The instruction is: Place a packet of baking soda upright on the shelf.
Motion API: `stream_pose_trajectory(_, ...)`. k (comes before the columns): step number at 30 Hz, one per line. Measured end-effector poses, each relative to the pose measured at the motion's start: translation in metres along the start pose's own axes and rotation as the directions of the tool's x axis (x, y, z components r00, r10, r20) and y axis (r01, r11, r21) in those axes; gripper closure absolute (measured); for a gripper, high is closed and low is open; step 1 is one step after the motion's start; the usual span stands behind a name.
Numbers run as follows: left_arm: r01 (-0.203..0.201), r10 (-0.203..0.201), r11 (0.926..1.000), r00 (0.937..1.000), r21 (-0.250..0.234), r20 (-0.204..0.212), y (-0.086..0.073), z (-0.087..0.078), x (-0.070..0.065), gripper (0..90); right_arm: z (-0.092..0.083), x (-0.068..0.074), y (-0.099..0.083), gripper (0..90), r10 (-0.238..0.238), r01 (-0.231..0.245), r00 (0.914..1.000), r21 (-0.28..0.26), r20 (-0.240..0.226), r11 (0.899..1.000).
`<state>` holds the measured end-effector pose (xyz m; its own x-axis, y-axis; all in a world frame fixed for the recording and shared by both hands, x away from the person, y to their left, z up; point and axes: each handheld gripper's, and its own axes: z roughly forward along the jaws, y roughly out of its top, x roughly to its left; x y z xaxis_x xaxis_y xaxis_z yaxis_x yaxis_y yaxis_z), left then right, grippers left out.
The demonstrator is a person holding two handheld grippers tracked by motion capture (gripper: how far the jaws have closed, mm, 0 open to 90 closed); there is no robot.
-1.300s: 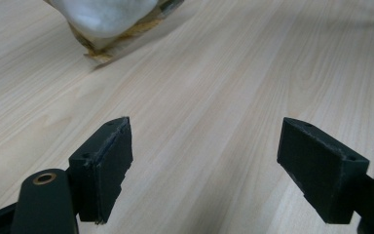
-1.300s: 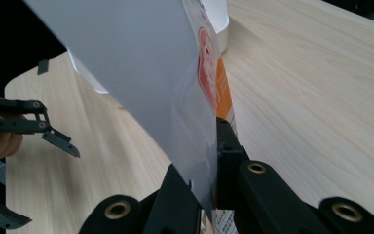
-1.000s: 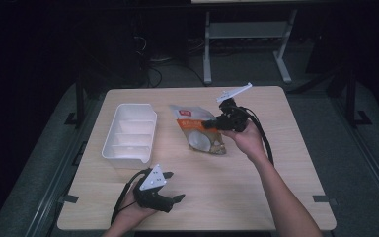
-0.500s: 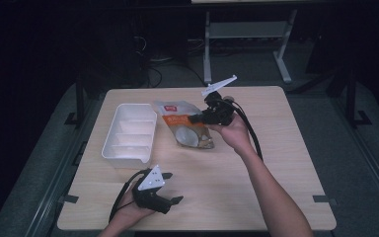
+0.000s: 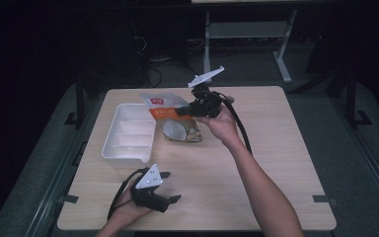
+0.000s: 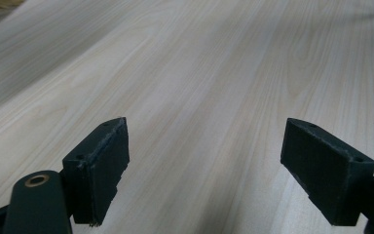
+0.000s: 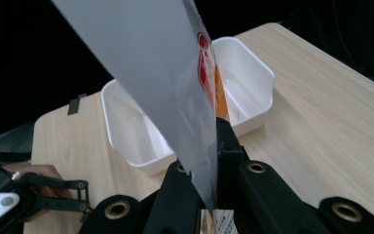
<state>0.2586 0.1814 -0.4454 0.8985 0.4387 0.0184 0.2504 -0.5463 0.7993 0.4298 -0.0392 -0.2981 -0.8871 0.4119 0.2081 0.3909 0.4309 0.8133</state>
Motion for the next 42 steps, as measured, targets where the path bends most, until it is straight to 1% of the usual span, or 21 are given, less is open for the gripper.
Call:
stream_pose_trajectory(4, -0.002, 0.002, 1.0000, 1.0000, 0.004, 0.001, 0.000, 0.000, 0.000, 17.7, 0.004, 0.000, 0.005, 89.7, -0.002, 0.002, 1.0000, 0.000, -0.005, 1.000)
stream_pose_trajectory(5, -0.005, 0.005, 1.0000, 1.0000, 0.005, 0.002, 0.000, -0.001, 0.000, 17.7, 0.007, 0.001, 0.010, 89.7, -0.008, 0.008, 0.9999, -0.001, -0.008, 1.000)
stream_pose_trajectory(11, -0.011, 0.011, 0.9999, 0.9999, 0.010, 0.009, -0.001, 0.000, 0.000, 17.7, 0.014, 0.002, 0.019, 89.7, -0.019, 0.019, 0.9997, -0.013, -0.017, 1.000)
stream_pose_trajectory(16, -0.006, 0.006, 0.9999, 0.9998, 0.009, 0.019, -0.001, 0.001, 0.000, 17.7, 0.020, 0.004, 0.028, 89.7, -0.027, 0.026, 0.9993, -0.020, -0.027, 0.999)
stream_pose_trajectory(21, -0.005, 0.005, 1.0000, 0.9999, 0.007, 0.015, -0.001, 0.000, 0.000, 17.7, 0.027, 0.006, 0.036, 89.7, -0.041, 0.041, 0.9986, -0.018, -0.032, 0.999)
stream_pose_trajectory(25, -0.001, 0.001, 1.0000, 0.9999, 0.002, 0.013, -0.002, -0.001, 0.001, 17.7, 0.031, 0.006, 0.040, 89.7, -0.043, 0.042, 0.9985, -0.031, -0.035, 0.999)
stream_pose_trajectory(31, -0.005, 0.004, 1.0000, 0.9999, 0.003, 0.014, -0.002, -0.001, 0.002, 17.6, 0.038, 0.006, 0.047, 89.7, -0.050, 0.049, 0.9980, -0.028, -0.038, 0.998)
stream_pose_trajectory(36, -0.006, 0.006, 1.0000, 0.9999, 0.002, 0.015, -0.002, -0.001, 0.002, 17.6, 0.046, 0.006, 0.053, 89.7, -0.064, 0.062, 0.9970, -0.038, -0.043, 0.997)
stream_pose_trajectory(42, -0.010, 0.010, 0.9999, 0.9998, 0.002, 0.018, -0.002, -0.002, 0.002, 17.6, 0.060, 0.005, 0.059, 89.7, -0.072, 0.069, 0.9961, -0.043, -0.052, 0.997)
